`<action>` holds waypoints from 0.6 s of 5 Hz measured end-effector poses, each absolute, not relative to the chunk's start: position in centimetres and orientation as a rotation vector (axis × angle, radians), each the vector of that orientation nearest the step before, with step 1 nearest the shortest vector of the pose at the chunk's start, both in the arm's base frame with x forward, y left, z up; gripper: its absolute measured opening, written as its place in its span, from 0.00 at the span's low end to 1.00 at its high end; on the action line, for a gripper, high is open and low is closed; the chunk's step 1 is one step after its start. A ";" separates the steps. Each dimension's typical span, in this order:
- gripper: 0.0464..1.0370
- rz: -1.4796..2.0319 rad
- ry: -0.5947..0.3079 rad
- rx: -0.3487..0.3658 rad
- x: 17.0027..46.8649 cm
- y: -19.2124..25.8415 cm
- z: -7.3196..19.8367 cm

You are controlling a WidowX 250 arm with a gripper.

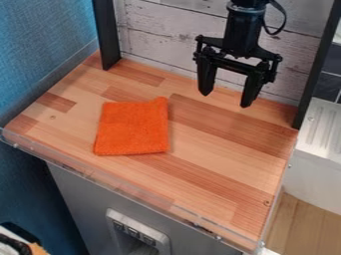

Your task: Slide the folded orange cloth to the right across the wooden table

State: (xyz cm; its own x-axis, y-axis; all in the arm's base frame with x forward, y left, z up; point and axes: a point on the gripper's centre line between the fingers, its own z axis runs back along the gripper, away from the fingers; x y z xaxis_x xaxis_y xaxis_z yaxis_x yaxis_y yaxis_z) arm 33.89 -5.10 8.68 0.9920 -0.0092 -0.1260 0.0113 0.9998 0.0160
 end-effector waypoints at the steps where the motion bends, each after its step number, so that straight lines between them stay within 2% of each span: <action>1: 0.96 -0.098 0.127 0.014 33.5 -4.2 7.6; 2: 0.96 -0.228 0.102 0.001 33.0 -2.1 7.3; 3: 0.96 -0.380 0.039 -0.012 32.8 0.1 7.3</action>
